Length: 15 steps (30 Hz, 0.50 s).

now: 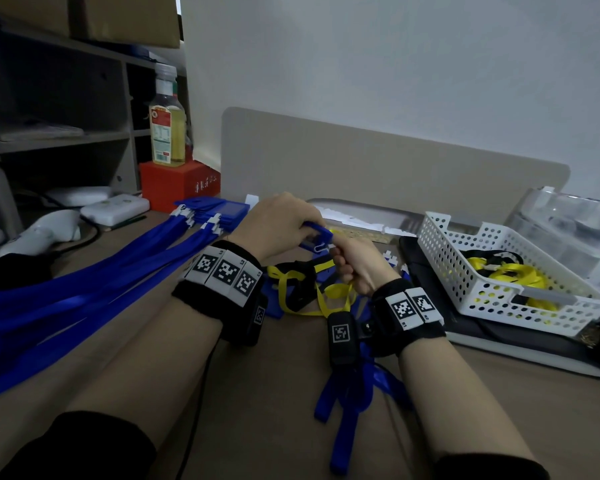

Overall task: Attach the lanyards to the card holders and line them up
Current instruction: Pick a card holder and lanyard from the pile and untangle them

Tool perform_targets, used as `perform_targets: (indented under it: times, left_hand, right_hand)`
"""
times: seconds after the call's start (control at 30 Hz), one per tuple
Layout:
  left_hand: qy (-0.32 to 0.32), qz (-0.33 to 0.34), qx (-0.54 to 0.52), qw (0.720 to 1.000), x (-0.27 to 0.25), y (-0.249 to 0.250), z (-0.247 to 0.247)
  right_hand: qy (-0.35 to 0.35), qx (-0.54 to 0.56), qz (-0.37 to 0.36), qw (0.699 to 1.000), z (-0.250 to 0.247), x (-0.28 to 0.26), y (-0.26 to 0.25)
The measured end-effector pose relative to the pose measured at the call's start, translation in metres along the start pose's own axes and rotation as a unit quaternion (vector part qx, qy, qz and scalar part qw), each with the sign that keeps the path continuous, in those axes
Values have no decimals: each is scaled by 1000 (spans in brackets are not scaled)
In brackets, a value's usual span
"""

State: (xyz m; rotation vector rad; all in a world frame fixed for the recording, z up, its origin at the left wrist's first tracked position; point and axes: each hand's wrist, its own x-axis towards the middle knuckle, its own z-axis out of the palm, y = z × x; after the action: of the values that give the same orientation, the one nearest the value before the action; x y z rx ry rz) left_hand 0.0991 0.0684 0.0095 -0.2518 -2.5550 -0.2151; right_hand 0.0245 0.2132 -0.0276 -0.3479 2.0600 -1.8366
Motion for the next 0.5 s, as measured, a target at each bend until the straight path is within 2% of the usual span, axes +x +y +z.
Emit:
perform_targets:
  times: [0.13, 0.23, 0.33, 0.5]
  left_hand:
    - [6, -25, -12, 1000, -1, -4, 2]
    - [32, -57, -51, 997, 0, -5, 4]
    - [27, -107, -63, 992, 0, -8, 8]
    - [5, -202, -91, 975, 0, -10, 8]
  right_hand:
    - [-10, -23, -33, 999, 1, -1, 1]
    - [7, -15, -59, 998, 4, -3, -2]
    - [31, -9, -69, 997, 4, -3, -4]
    - [91, 98, -76, 988, 0, 2, -3]
